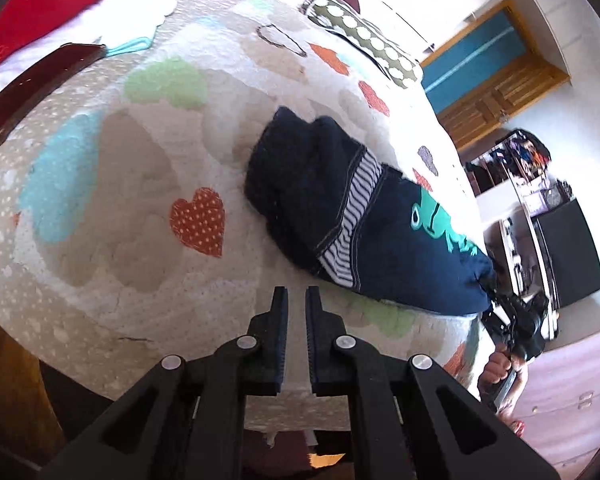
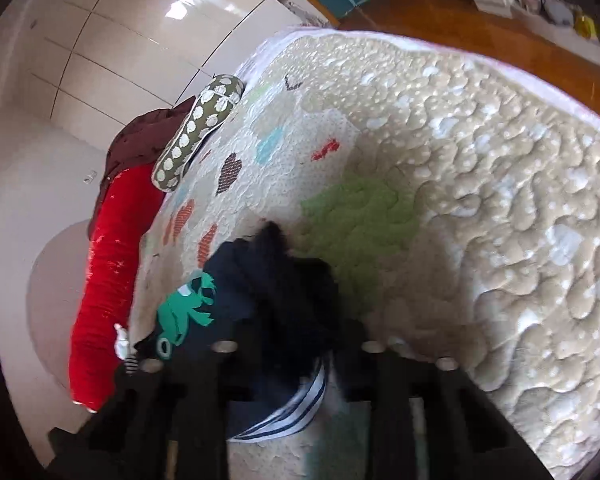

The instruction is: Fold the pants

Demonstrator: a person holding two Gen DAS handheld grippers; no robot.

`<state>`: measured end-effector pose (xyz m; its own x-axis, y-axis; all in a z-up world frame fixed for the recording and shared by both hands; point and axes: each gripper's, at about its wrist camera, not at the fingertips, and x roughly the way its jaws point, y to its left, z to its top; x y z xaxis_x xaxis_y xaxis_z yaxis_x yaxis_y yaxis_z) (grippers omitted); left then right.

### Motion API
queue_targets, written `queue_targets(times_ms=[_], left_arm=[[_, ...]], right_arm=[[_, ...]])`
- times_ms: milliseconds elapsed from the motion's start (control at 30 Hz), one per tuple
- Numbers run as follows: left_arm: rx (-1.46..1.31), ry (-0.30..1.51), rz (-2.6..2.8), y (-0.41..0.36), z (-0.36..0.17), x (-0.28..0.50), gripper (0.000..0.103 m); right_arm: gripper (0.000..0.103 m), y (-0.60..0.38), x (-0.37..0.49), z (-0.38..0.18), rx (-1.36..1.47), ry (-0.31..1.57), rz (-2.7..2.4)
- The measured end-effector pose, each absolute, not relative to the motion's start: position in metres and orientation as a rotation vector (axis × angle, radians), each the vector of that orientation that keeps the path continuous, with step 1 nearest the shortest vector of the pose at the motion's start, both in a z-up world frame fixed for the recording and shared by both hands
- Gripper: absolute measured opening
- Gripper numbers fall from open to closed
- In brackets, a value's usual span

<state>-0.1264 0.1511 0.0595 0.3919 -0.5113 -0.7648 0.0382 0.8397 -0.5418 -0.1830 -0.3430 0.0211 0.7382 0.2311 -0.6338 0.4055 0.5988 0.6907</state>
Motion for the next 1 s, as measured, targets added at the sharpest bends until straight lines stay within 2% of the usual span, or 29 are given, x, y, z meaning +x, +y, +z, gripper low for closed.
queue_targets(times_ms=[133, 233, 433, 533, 600, 667, 1000], left_arm=[[-0.446, 1.088, -0.374, 0.137, 0.077, -0.121, 0.008], [-0.393, 1.078, -0.407, 0.113, 0.088, -0.110, 0.014], [-0.258, 1.070, -0.482, 0.041, 0.105, -0.084, 0.023], [-0.227, 1.083, -0.557, 0.003, 0.112, -0.073, 0.032], [-0.185, 1.081, -0.600, -0.027, 0.117, -0.066, 0.037], [-0.141, 1.080, -0.640, -0.063, 0.122, -0.058, 0.049], [0.037, 1.244, -0.922, -0.249, 0.109, -0.032, 0.053]], right_arm=[[0.016, -0.348, -0.194, 0.035, 0.951, 0.678, -0.150], [0.016, -0.356, -0.206, 0.042, 0.953, 0.644, -0.193], [0.017, -0.358, -0.206, 0.036, 0.869, 0.691, -0.254], [0.026, -0.353, -0.211, 0.041, 0.849, 0.666, -0.224], [0.047, -0.351, -0.218, 0.046, 0.841, 0.654, -0.199], [0.055, -0.348, -0.224, 0.050, 0.817, 0.650, -0.188], [0.056, -0.330, -0.230, 0.041, 0.733, 0.697, -0.176]])
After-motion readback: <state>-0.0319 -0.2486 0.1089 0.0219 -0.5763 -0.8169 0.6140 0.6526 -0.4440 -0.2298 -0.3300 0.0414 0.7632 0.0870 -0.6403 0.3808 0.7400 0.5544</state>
